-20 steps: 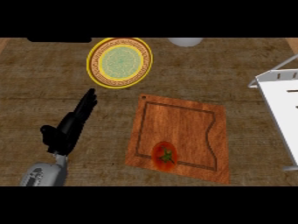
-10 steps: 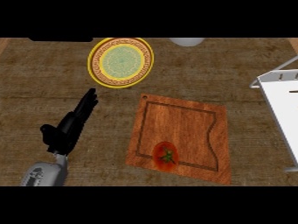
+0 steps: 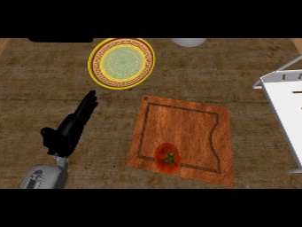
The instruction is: Pick the croissant from the cutting board and place it in the tiered basket
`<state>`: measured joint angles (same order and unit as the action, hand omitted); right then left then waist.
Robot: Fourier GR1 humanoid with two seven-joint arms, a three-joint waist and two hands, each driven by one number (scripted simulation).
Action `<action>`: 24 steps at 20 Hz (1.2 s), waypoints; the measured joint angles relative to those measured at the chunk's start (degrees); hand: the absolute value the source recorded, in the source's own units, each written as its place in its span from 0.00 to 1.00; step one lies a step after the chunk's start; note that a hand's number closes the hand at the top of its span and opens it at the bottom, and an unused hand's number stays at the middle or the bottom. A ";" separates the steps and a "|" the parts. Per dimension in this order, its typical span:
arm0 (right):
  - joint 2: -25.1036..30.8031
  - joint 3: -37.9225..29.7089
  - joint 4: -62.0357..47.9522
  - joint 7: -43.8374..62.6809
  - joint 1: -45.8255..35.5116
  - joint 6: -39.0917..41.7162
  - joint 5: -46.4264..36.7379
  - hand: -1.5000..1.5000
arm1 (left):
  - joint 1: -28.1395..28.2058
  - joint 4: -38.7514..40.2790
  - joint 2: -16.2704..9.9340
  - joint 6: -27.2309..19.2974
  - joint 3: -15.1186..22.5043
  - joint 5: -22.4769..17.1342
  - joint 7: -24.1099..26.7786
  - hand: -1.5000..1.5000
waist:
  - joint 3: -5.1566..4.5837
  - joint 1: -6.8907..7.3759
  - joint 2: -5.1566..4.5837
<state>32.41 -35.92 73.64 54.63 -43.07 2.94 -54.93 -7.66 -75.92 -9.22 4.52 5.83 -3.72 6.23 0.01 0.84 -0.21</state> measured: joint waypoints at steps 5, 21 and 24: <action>-0.92 -1.14 -5.32 -0.57 -3.02 -5.05 3.02 1.00 | 1.05 -1.21 0.96 -0.54 0.47 0.72 -0.36 0.50 | 0.02 -0.13 0.07; -2.22 -8.82 -3.64 3.25 -5.08 -18.93 5.40 0.00 | 1.11 -1.87 1.04 -0.47 -0.73 0.96 -1.26 0.50 | -0.05 -0.87 0.28; -1.33 -8.92 0.68 4.06 -2.65 -20.88 -0.65 0.00 | 1.86 -2.16 1.29 -0.76 -0.35 1.44 -1.07 0.50 | -0.25 -1.18 0.35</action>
<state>31.09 -44.85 74.32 58.68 -45.72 -17.94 -55.58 -5.80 -78.09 -7.93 3.76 5.47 -2.28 5.16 -0.24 -0.34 0.13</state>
